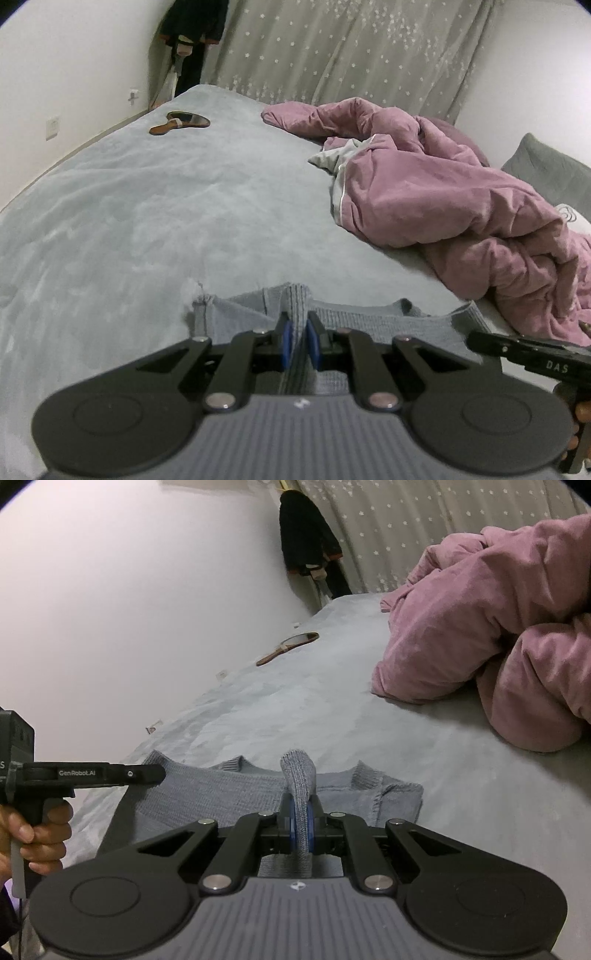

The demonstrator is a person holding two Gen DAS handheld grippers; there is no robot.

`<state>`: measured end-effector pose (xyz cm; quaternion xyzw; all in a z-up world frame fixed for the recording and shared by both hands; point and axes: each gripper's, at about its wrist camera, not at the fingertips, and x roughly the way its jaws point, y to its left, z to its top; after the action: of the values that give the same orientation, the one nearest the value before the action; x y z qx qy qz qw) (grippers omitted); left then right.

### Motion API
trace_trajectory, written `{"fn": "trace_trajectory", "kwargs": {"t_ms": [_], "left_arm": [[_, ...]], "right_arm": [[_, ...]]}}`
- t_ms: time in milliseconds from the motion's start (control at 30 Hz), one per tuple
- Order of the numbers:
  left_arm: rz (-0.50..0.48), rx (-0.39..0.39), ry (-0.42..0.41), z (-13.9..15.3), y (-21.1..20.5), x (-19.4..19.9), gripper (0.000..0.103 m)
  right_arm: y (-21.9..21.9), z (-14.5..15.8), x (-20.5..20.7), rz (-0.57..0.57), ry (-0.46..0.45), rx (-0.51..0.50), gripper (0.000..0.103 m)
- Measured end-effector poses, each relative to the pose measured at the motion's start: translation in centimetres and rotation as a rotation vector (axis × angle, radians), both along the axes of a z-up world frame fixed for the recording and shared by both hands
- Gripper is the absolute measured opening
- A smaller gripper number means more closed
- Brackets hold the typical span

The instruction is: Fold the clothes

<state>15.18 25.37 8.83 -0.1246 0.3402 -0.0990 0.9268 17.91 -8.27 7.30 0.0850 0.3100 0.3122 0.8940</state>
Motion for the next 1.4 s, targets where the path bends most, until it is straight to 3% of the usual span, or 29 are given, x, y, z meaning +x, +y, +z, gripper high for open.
{"fn": "trace_trajectory", "kwargs": {"t_ms": [233,667,1400], "left_arm": [[0.012,0.026,0.019,-0.9,-0.3,2.0,0.01],[0.02,0.141,0.033,-1.4,-1.5,4.0,0.01],[0.046,0.175,0.03,-3.9,-1.7,6.0,0.012]], "right_arm": [[0.1,-0.9,1.9,-0.016,0.017,-0.015,0.009],[0.5,-1.9,3.8,-0.014,0.019,-0.043,0.009],[1.0,-3.7,5.5,-0.071,0.049,-0.055,0.009]]}}
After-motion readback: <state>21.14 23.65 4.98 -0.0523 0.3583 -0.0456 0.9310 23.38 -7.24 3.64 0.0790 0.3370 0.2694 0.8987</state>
